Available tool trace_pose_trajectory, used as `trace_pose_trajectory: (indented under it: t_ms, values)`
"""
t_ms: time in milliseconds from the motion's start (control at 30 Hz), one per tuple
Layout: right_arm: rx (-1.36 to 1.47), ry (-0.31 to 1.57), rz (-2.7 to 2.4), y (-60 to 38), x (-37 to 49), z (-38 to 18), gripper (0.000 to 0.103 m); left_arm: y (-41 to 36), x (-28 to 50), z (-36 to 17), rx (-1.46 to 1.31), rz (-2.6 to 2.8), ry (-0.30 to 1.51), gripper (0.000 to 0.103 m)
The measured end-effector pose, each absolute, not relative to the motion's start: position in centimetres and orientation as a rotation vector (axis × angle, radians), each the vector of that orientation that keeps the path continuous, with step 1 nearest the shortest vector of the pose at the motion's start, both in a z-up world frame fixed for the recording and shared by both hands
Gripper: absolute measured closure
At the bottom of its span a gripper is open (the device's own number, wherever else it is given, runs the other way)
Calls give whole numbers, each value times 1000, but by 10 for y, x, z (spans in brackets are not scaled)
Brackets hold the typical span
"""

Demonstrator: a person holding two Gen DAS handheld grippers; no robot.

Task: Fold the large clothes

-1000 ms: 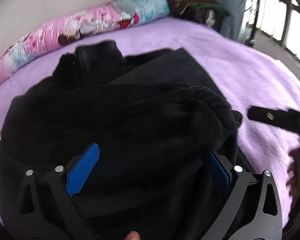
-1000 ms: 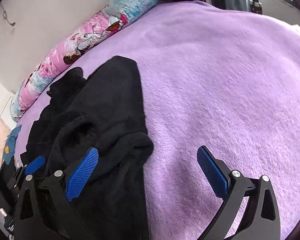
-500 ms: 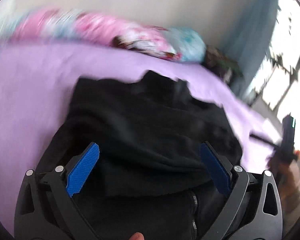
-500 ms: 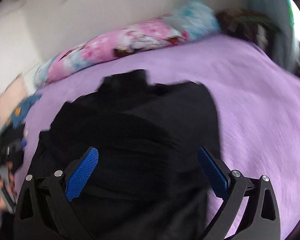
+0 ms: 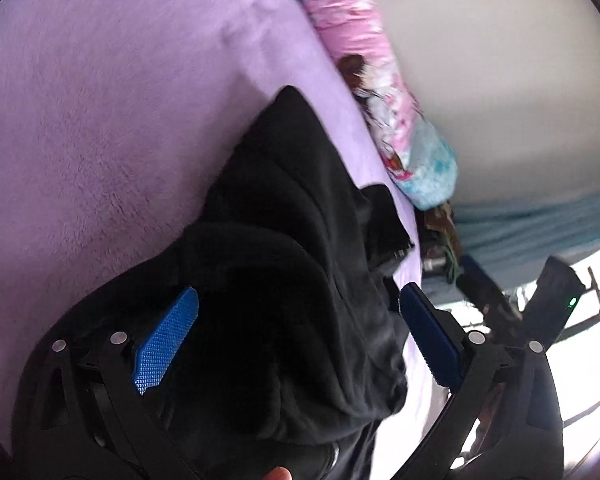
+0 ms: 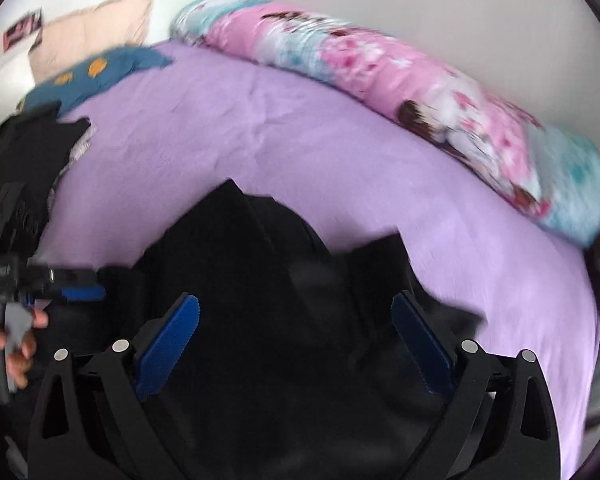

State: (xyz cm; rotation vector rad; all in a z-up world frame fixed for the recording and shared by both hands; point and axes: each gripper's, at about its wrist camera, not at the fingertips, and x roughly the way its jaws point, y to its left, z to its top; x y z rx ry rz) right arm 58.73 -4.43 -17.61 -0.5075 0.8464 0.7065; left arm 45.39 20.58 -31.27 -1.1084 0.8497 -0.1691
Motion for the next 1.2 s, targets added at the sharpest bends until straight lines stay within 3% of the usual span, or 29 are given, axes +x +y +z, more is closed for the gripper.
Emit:
trace_pose_trajectory:
  t_ms: [133, 300, 433, 500, 533, 600, 633, 700, 733, 1200]
  values:
    - [-518, 940, 776, 9, 631, -191, 8, 208, 465, -313, -1091, -127, 867, 6]
    - [-432, 1093, 847, 51, 670, -224, 20, 207, 474, -321, -1133, -108, 897, 6]
    - [-396, 1181, 878, 72, 681, -251, 24, 215, 472, -331, -1193, -110, 895, 6]
    - [-387, 1232, 885, 77, 685, -264, 34, 218, 469, -335, -1216, -97, 888, 8]
    - [-382, 1251, 895, 77, 685, -268, 40, 217, 469, -335, -1208, -89, 895, 12]
    - [-403, 1271, 914, 81, 684, -274, 68, 216, 467, -337, -1185, -61, 905, 29]
    - [-411, 1283, 917, 81, 683, -278, 70, 217, 467, -340, -1179, -35, 918, 44]
    - [-405, 1298, 916, 80, 684, -282, 89, 222, 463, -349, -1213, 1, 929, 63]
    - [-407, 1292, 906, 77, 684, -282, 93, 225, 461, -352, -1229, 15, 934, 79]
    - [-406, 1210, 858, 66, 685, -272, 98, 235, 434, -346, -1290, 11, 909, 93]
